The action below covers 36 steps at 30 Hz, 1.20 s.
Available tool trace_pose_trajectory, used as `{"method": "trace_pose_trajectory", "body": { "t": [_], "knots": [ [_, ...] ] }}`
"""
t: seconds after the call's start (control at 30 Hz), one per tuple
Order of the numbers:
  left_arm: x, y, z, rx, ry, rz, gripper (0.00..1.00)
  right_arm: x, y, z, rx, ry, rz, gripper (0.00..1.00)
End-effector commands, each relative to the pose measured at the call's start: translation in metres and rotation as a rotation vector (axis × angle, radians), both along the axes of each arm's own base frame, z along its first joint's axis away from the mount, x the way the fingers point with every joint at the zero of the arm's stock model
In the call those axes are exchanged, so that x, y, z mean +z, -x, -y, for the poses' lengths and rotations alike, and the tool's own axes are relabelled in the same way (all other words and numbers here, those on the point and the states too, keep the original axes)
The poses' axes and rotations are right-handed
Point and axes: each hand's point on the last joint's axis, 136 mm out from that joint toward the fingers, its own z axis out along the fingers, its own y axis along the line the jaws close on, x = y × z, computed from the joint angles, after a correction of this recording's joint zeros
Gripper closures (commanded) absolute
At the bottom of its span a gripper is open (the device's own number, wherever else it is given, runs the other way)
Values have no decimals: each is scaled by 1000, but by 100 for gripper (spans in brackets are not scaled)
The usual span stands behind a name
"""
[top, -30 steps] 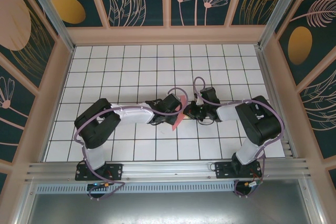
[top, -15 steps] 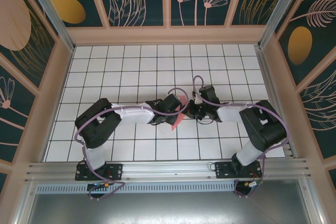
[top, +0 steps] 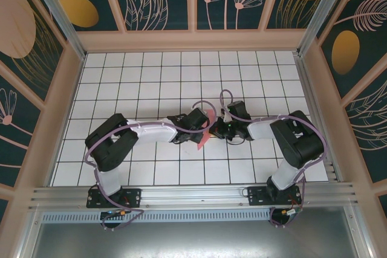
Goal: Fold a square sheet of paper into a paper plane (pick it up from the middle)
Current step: Third fold the triangle at the center of the table.
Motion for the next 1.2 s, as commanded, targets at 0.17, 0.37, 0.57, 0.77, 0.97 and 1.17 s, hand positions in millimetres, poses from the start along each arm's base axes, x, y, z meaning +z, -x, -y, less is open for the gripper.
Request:
{"method": "trace_pose_trajectory", "body": {
  "t": [0.17, 0.37, 0.57, 0.77, 0.97, 1.17],
  "knots": [
    [73, 12, 17, 66, 305, -16, 79, -21, 4, 15, -56, 103, -34, 100],
    [72, 41, 50, -31, 524, -169, 87, -23, 3, 14, -56, 104, -38, 100],
    [37, 49, 60, -46, 491, -278, 89, -25, 3, 15, -54, 114, -43, 100],
    [7, 51, 55, -19, 408, -333, 89, -26, 3, 16, -55, 120, -48, 100],
    [-8, 51, 43, 6, 343, -330, 90, -27, 3, 16, -51, 124, -49, 100],
    [-16, 56, 27, 36, 317, -335, 90, -31, 5, 19, -50, 143, -55, 100]
  ]
}}
